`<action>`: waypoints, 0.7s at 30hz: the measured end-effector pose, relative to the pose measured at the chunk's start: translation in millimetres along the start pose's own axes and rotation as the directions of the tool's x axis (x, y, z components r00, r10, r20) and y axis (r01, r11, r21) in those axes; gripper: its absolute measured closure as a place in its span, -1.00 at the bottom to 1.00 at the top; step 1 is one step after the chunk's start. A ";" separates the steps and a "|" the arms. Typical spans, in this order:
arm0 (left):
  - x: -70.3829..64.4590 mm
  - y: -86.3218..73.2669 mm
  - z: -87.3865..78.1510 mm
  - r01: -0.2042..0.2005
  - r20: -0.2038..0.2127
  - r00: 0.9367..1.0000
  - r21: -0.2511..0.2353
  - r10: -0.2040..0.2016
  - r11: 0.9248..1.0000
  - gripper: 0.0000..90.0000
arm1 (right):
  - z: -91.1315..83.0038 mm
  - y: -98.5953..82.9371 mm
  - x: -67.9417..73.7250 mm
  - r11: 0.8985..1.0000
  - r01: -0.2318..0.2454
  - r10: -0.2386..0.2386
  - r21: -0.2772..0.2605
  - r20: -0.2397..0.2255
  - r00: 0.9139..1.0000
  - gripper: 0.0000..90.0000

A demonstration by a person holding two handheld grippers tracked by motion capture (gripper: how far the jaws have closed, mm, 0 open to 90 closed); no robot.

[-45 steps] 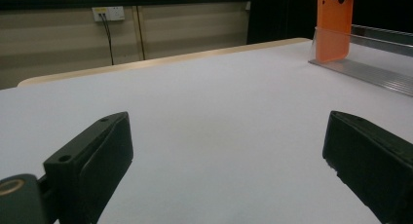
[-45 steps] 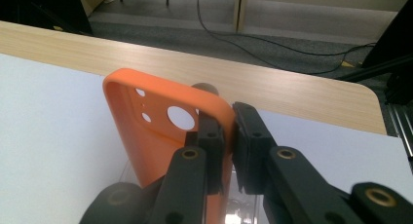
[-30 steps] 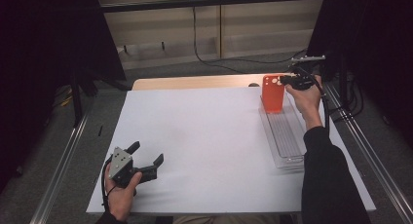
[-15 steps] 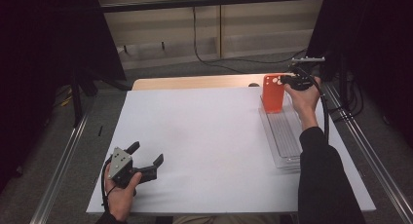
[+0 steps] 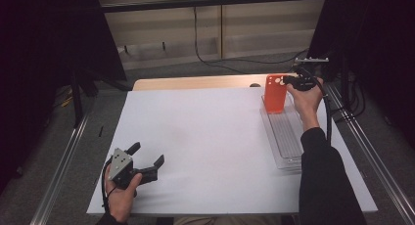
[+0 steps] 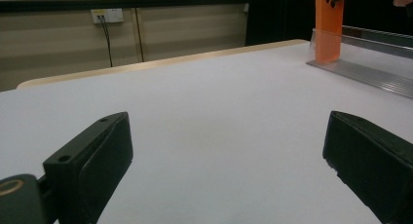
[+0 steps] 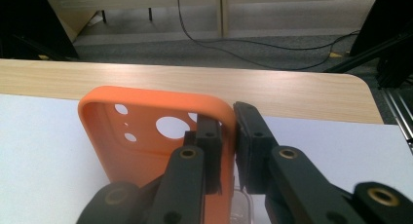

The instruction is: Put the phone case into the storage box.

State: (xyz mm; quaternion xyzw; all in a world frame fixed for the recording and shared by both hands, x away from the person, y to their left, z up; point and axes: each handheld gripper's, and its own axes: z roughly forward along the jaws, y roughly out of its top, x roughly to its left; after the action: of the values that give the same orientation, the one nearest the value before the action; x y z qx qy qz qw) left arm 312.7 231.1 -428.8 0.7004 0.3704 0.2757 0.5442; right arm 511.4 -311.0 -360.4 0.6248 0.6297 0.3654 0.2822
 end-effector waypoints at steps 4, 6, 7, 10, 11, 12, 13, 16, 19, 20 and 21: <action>-0.4 0.5 -0.3 0.002 -0.008 1.000 -0.011 -0.002 1.000 -0.91 | -0.2 0.4 0.5 1.000 0.002 -0.002 0.003 0.002 1.000 0.80; 0.0 0.7 -0.8 -0.002 -0.007 1.000 -0.013 0.002 1.000 -0.91 | -0.1 0.2 0.9 1.000 0.002 -0.002 0.001 -0.003 1.000 0.80; 0.2 0.4 -0.6 0.000 -0.007 1.000 -0.007 0.000 1.000 -0.91 | 0.0 0.2 1.7 1.000 0.003 -0.003 0.001 -0.006 1.000 0.79; 0.2 0.4 -0.3 -0.002 -0.007 1.000 -0.004 0.002 1.000 -0.91 | 0.4 0.4 3.4 1.000 0.013 -0.013 0.001 -0.006 1.000 0.78; 0.0 0.4 -0.3 -0.001 -0.004 1.000 -0.006 0.001 1.000 -0.91 | 0.8 0.4 3.1 1.000 0.011 -0.011 -0.001 -0.006 1.000 0.78; -0.2 0.3 -0.3 0.001 -0.005 1.000 -0.007 -0.001 1.000 -0.91 | 0.9 0.4 2.7 1.000 0.009 -0.009 0.000 -0.009 1.000 0.77; -0.1 0.2 -0.2 0.002 -0.004 1.000 -0.006 -0.002 1.000 -0.91 | 1.1 0.3 2.4 1.000 0.009 -0.009 0.000 -0.011 1.000 0.76; 0.5 0.2 -0.3 0.000 -0.008 1.000 -0.006 0.000 1.000 -0.91 | 1.3 1.1 2.9 1.000 0.008 -0.008 0.006 -0.012 1.000 0.72; 0.2 0.9 -0.6 0.002 -0.010 1.000 -0.014 -0.002 1.000 -0.91 | 1.8 1.2 4.1 1.000 0.014 -0.014 0.014 -0.014 1.000 0.62; 0.0 0.7 -0.4 0.002 -0.009 1.000 -0.011 -0.002 1.000 -0.91 | 2.5 0.9 4.1 1.000 0.012 -0.012 0.016 -0.013 1.000 0.61; -0.2 0.5 -0.3 -0.001 -0.011 1.000 -0.008 0.001 1.000 -0.91 | 3.0 0.5 4.1 1.000 0.010 -0.009 0.017 -0.015 1.000 0.61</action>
State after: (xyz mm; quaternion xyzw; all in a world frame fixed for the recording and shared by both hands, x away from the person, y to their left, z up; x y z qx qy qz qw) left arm 312.5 231.1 -428.2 0.6969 0.3721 0.2814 0.5447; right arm 513.8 -306.6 -361.3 0.6215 0.6378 0.3632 0.2741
